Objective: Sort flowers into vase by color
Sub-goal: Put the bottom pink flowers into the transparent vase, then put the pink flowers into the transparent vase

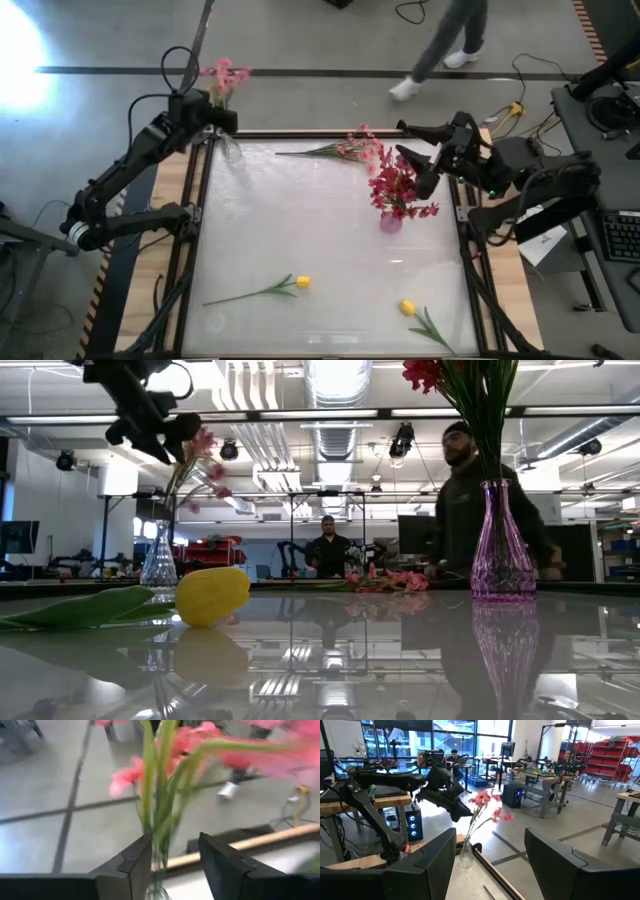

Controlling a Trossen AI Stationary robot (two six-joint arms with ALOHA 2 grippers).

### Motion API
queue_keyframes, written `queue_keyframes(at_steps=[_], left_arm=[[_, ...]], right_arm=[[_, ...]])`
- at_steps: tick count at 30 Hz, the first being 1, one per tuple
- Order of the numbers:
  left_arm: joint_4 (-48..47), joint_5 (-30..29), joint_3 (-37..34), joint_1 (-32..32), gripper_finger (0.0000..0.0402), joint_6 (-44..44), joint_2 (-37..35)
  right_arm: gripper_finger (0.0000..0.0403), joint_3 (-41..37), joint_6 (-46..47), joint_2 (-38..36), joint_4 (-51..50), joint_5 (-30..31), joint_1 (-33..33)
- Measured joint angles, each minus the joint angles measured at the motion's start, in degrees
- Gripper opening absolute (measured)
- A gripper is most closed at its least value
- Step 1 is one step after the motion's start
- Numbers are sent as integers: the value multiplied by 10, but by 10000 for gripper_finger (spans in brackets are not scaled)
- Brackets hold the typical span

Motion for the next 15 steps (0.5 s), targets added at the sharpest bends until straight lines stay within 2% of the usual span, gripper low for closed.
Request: queue_keyframes(at_steps=[5,10,13,15], left_arm=[[-108,42,60,0,169,-25,0],[-274,91,142,-1,178,-24,0],[-382,157,205,-5,178,16,0],[-429,233,240,-15,178,65,-4]], right_arm=[[228,0,22,-27,-28,-1,0],[228,0,66,-51,-85,-28,0],[228,0,83,-60,-109,-57,0],[228,0,84,-63,-117,-65,0]])
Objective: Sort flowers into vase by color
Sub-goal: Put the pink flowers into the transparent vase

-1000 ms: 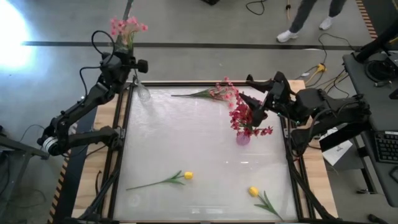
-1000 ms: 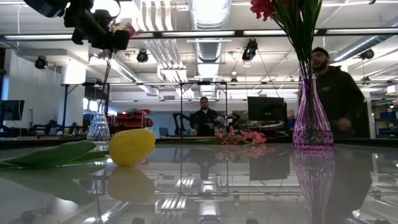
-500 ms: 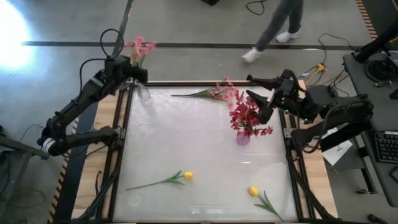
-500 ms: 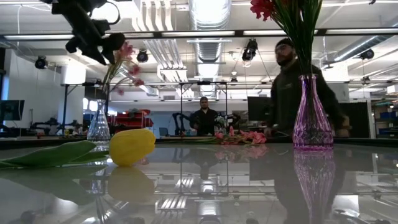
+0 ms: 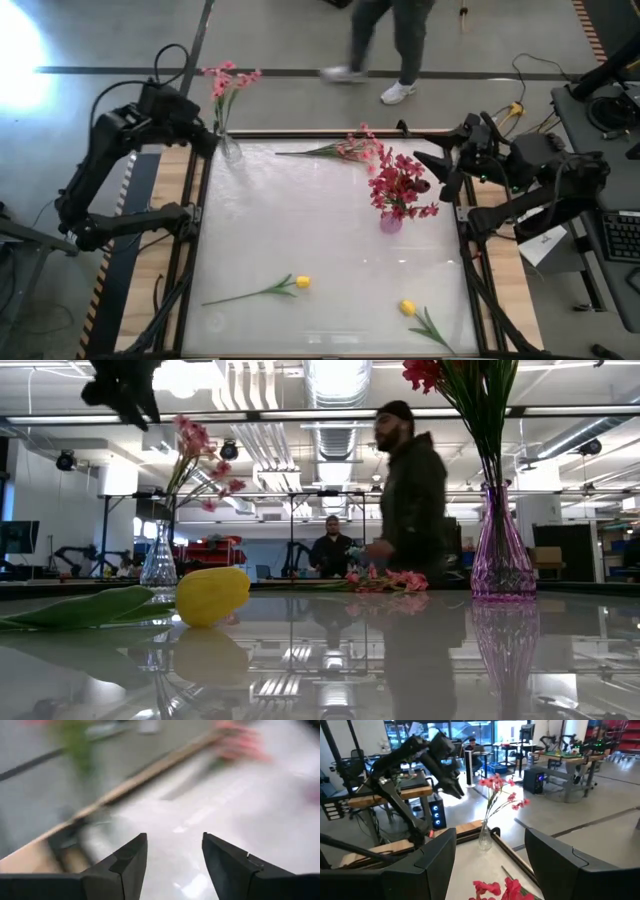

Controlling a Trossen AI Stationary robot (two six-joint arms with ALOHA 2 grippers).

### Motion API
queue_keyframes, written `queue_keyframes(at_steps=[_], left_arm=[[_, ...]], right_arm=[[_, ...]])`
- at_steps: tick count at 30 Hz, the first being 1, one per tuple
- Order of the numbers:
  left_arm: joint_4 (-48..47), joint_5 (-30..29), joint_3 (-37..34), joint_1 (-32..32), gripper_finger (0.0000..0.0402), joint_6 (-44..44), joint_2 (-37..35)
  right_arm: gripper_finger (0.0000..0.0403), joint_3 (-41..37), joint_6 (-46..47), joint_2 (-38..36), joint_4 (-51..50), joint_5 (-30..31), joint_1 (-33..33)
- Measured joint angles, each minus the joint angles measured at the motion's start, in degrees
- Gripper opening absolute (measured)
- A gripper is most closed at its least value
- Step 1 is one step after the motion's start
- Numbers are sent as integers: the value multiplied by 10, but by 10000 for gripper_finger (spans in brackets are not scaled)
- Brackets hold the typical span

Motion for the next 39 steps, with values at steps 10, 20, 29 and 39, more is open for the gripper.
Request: queue_keyframes(at_steps=[10,20,29,39], left_arm=[[144,188,-12,-197,150,-59,-22],[376,-81,-93,-416,146,-146,146],[414,-19,-31,-367,189,-73,376],[327,11,165,-243,239,148,606]], right_arm=[[228,0,-3,-13,-5,-51,0],[228,0,7,-13,-34,-25,0],[228,0,98,-7,-140,-30,0],[228,0,175,10,-133,-27,0]])
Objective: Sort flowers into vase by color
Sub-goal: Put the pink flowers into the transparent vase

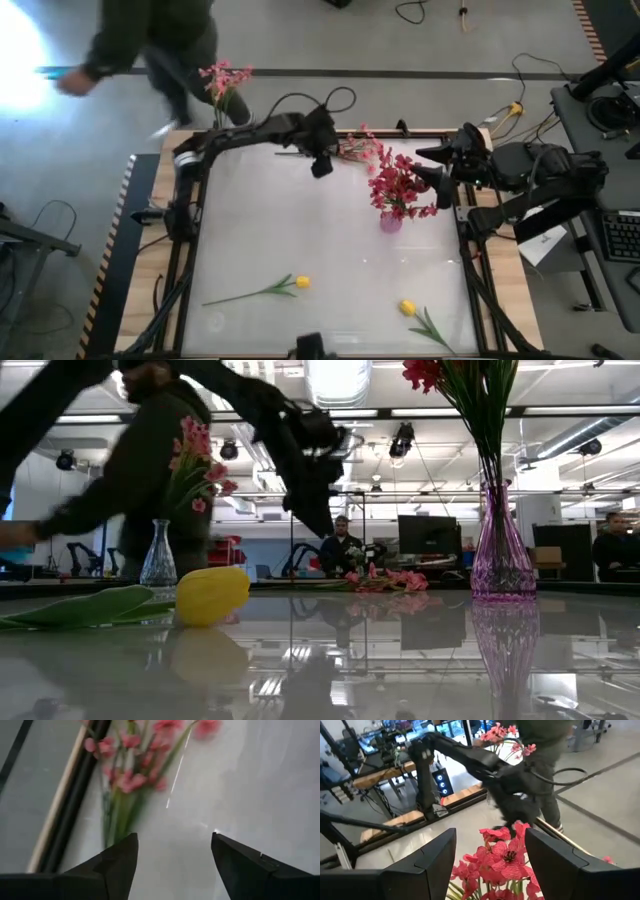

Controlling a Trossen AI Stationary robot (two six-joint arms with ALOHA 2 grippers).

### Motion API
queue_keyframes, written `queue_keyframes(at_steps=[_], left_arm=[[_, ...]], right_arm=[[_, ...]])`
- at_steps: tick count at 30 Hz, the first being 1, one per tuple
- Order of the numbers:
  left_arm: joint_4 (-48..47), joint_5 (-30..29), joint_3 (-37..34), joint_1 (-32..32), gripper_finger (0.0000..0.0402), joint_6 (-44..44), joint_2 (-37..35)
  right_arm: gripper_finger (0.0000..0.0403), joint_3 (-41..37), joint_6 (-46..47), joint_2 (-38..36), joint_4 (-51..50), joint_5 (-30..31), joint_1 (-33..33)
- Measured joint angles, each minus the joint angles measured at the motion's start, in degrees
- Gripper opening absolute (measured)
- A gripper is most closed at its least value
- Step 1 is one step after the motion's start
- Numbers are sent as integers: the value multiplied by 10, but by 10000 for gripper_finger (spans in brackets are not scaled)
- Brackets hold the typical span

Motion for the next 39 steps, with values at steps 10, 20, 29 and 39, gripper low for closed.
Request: queue_keyframes(at_steps=[10,20,29,39], left_arm=[[-111,26,149,68,232,119,153],[-165,4,233,94,200,138,243],[-246,25,241,92,26,82,247],[-424,42,183,45,2,-90,168]], right_arm=[[228,22,66,1,0,3,0],[228,36,80,4,0,8,0],[228,37,79,8,0,7,0],[228,37,44,-5,0,-23,0]])
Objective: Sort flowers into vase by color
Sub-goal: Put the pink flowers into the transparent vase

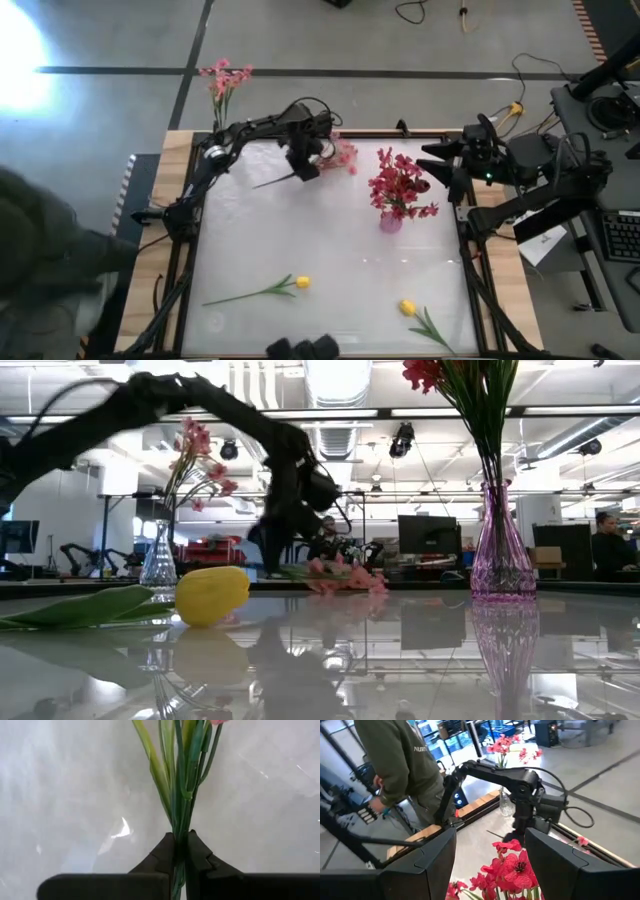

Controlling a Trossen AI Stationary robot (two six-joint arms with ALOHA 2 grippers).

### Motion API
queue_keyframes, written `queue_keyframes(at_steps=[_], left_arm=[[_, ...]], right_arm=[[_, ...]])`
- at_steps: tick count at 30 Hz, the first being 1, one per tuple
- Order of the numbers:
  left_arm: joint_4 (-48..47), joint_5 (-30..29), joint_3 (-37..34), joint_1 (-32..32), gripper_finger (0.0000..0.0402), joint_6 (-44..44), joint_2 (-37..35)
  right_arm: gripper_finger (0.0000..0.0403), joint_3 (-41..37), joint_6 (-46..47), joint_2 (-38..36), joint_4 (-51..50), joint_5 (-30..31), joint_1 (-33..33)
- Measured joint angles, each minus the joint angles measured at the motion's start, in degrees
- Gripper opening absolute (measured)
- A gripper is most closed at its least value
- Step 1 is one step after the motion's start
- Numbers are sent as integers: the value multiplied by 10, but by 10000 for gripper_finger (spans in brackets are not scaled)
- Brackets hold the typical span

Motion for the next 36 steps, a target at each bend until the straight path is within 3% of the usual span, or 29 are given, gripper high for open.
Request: queue_keyframes(at_steps=[5,12,18,23,30,36], left_arm=[[57,0,-162,-45,3,-100,-111],[303,0,-448,-113,2,-307,-288],[444,-1,-598,-179,23,-440,-371],[456,-1,-627,-209,91,-495,-381],[463,-65,-570,-187,197,-507,-356],[462,-47,-520,-169,236,-498,-285]], right_arm=[[228,0,-20,-8,-12,-37,0],[228,0,-51,-16,-54,-70,0],[228,0,-84,-22,-77,-86,0],[228,1,-85,-28,-85,-86,0],[228,1,-84,-28,-77,-65,0],[228,1,-69,-28,-69,-52,0]])
